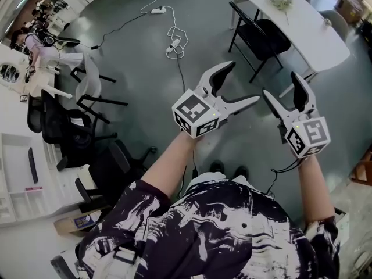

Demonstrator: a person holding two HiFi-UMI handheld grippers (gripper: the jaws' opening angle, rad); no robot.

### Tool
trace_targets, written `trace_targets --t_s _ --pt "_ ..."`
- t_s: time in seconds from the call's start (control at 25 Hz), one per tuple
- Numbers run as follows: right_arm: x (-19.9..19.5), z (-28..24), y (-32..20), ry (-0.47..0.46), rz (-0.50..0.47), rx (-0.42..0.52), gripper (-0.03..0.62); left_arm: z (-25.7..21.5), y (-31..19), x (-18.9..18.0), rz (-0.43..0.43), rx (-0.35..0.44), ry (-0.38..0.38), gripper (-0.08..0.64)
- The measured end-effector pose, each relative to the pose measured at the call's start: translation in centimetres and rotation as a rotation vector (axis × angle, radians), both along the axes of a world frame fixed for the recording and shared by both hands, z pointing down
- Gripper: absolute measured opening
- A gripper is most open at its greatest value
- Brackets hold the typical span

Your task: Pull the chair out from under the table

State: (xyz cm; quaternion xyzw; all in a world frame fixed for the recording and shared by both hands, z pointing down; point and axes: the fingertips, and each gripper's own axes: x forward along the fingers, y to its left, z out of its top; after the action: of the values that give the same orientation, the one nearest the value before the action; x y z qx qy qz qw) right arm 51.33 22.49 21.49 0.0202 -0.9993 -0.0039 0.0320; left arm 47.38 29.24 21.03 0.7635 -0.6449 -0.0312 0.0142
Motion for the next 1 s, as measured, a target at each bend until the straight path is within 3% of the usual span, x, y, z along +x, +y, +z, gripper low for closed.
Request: trace_targets --t_s 0.28,0.6,1.0 --pt "-5.2 -0.1 1.7 -0.007 -0.004 0.001 0.410 0.8 1.7 -5.3 0.003 -0.002 -0.006 0.426" --pt "-11.5 0.6 0.0 -0.009 -0.026 0.002 0.408 2.2 0.6 -12.1 -0.035 -0.007 0.009 0.426" --pt "-27.2 0.6 -6.9 -0.045 -0.125 -0.011 0.408 2.7 -5.8 -26.5 -0.117 -0.017 -0.011 0.426"
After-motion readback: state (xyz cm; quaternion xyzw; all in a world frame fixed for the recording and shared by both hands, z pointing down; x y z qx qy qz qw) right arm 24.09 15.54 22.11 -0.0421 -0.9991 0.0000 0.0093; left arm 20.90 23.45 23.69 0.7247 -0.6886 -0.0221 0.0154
